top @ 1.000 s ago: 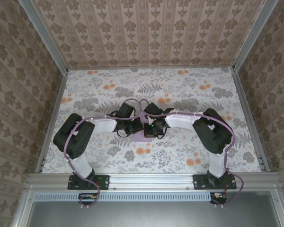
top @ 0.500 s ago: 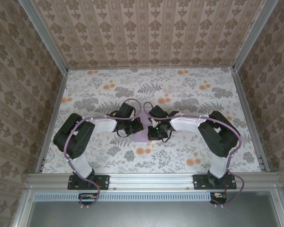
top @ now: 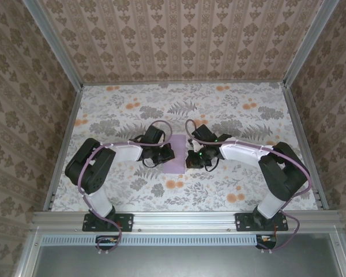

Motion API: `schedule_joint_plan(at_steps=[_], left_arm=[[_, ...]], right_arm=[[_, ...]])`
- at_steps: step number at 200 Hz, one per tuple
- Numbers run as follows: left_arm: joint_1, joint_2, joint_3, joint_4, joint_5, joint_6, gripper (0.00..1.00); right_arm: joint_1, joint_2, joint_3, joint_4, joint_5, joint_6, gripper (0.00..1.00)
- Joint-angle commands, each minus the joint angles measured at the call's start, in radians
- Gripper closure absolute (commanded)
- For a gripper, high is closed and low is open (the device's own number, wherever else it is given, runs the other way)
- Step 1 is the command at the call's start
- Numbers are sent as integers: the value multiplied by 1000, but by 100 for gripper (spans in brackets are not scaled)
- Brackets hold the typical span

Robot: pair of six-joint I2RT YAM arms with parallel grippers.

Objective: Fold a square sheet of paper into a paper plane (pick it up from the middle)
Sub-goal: Fold the triangle a second time at the center of the table.

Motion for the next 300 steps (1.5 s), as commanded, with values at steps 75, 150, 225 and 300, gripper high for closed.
schedule_joint_plan(at_steps=[75,150,225,300], left_arm=[[-16,63,-48,-113,-97,-23,100],[-12,66,-77,-121,-119,-25,100],[-2,68,-94,-107,-119,-8,100],[-11,39,-42,-86,-87,39,100]], right_arm=[[29,227,135,107,-156,22,100],[-6,259,39,124,-137,-31,100],[-64,162,-192,231,-227,-53,100],[-76,65,-104,224,-211,-58,100]])
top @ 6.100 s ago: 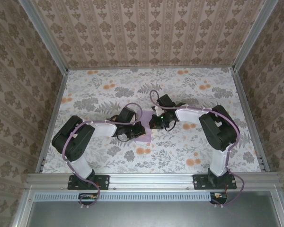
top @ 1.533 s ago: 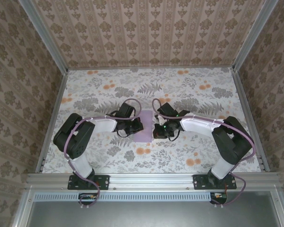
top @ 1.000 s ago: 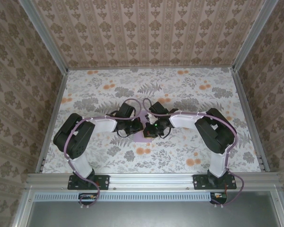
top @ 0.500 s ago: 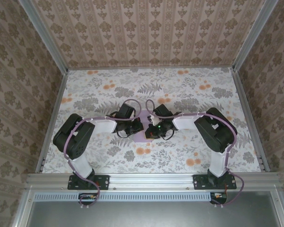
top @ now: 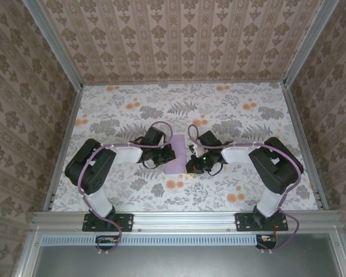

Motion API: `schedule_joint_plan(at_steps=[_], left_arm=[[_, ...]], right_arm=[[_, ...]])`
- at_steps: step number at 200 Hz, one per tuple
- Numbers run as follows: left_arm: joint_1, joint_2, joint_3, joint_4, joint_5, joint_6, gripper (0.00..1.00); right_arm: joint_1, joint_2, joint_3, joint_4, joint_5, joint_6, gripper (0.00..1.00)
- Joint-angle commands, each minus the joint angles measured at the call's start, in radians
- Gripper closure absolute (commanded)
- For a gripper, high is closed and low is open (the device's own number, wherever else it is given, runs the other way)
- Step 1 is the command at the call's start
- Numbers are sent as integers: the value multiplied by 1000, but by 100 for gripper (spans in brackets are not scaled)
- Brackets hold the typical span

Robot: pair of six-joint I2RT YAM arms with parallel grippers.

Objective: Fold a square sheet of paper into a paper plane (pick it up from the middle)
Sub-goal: Fold the triangle a second time at the center of the table.

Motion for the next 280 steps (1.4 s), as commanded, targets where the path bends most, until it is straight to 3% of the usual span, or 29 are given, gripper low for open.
schedule_joint_plan(at_steps=[1,65,183,227,280], left_arm=[[-5,44,-13,-141,-89,47,100],[-15,25,23,-127,-73,66,100],[-49,-57,-100,165,3,66,97],[-37,-37,-111,114,-77,47,99],[52,-61,-103,-11,-105,87,100]], right_arm=[[-5,-9,58,-31,23,-7,100],[-4,150,162,-73,53,-5,100],[-4,193,161,-148,132,-19,100],[-4,204,159,-189,155,-59,100],[-9,216,148,-251,201,-155,100]])
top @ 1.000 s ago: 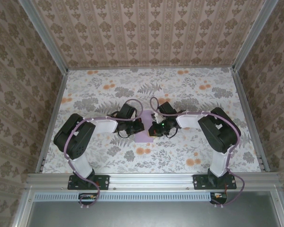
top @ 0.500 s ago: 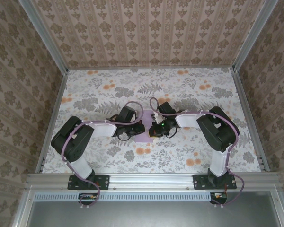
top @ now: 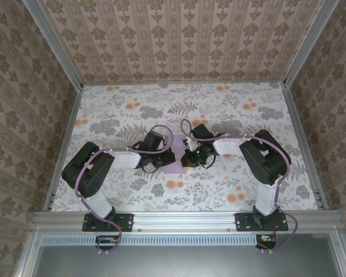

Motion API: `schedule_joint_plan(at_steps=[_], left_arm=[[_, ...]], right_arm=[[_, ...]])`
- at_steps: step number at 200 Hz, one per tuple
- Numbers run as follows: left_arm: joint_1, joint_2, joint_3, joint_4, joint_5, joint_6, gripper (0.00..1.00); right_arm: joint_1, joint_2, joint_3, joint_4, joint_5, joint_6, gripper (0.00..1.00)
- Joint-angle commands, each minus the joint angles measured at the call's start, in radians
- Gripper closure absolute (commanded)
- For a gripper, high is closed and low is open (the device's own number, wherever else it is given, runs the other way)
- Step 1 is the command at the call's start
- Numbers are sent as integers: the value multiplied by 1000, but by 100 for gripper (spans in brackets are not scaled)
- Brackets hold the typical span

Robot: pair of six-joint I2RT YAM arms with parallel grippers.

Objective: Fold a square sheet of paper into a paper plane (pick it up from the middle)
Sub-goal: Fold the triangle a second time at the center of the table.

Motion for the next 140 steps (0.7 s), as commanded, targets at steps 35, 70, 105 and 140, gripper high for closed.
schedule_joint_plan(at_steps=[35,70,105,140], left_arm=[[143,-18,5,-170,-58,82,100],[165,-74,78,-257,-55,135,100],[115,-132,114,-244,-1,140,100],[52,-92,99,-161,16,97,100]], right_arm=[[-9,61,-40,-156,157,-77,100],[-9,58,-30,-155,145,-71,100],[-9,50,-23,-146,129,-54,100],[-9,49,-18,-142,119,-47,100]])
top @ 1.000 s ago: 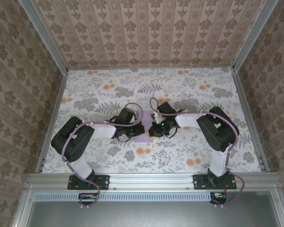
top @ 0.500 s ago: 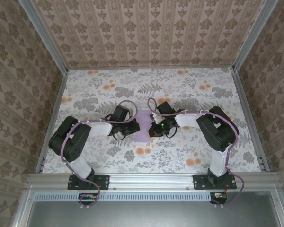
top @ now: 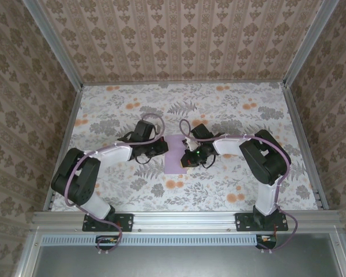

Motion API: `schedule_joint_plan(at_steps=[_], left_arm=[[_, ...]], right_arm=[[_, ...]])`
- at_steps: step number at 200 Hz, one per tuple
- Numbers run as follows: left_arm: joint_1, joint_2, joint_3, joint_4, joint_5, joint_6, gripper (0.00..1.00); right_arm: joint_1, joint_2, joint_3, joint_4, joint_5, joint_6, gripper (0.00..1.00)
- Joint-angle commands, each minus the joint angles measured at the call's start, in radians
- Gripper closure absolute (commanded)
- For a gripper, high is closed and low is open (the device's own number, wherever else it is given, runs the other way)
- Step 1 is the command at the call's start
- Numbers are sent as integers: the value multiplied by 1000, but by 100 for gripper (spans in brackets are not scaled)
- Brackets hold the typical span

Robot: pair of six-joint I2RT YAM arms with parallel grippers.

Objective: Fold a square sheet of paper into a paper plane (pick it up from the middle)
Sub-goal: Fold the triangle a second time at the center of the table.

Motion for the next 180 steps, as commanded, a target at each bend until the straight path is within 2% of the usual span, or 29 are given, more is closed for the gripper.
schedule_joint_plan(at_steps=[1,34,49,67,93,126,180], left_arm=[[-31,26,2,27,18,-8,100],[-44,107,-9,86,25,-37,100],[-44,130,-10,64,-9,-36,100],[-43,137,-45,56,-61,-47,100],[-38,140,-82,54,-78,-58,100],[-38,140,-106,47,-90,-65,100],[-38,142,-103,38,-90,-67,100]], right_arm=[[-9,49,-22,-129,118,0,100],[-9,51,-22,-127,112,2,100],[-9,48,-22,-127,110,1,100],[-9,35,-17,-115,88,5,100],[-4,-15,1,-82,1,-7,100],[25,-59,61,-91,-2,-16,100],[56,45,142,-113,11,-10,100]])
